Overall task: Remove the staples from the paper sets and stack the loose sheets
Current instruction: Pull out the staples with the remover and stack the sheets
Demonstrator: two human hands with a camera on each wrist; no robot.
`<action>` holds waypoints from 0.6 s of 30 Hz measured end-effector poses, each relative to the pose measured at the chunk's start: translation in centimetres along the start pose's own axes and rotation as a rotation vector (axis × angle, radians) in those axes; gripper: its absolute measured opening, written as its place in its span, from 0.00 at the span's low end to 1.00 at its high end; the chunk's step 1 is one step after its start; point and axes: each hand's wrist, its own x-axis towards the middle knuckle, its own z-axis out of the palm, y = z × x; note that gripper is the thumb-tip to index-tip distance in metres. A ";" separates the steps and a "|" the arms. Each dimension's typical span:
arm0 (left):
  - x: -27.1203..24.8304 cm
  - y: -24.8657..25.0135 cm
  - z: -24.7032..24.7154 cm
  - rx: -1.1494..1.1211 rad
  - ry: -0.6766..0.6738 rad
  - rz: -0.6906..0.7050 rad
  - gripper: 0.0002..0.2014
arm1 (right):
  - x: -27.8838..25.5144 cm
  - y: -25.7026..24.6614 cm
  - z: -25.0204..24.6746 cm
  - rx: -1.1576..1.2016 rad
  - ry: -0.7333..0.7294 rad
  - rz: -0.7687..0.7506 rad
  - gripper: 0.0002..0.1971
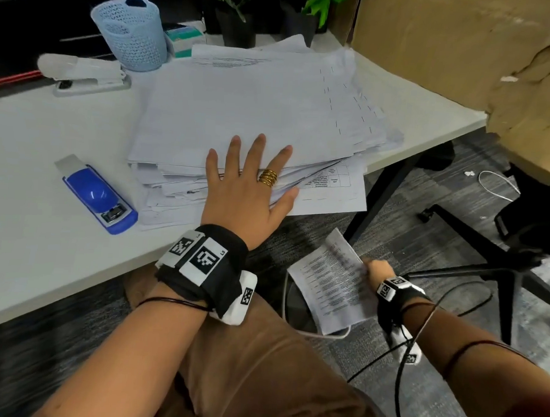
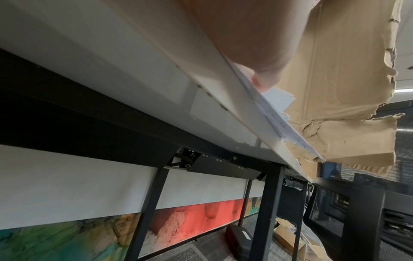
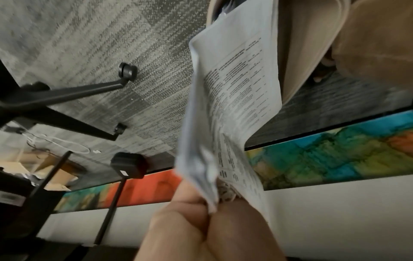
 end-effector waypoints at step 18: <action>0.0 0.1 0.0 0.004 0.006 -0.002 0.31 | -1.0 -7.2 1.5 -0.320 -0.138 -0.259 0.14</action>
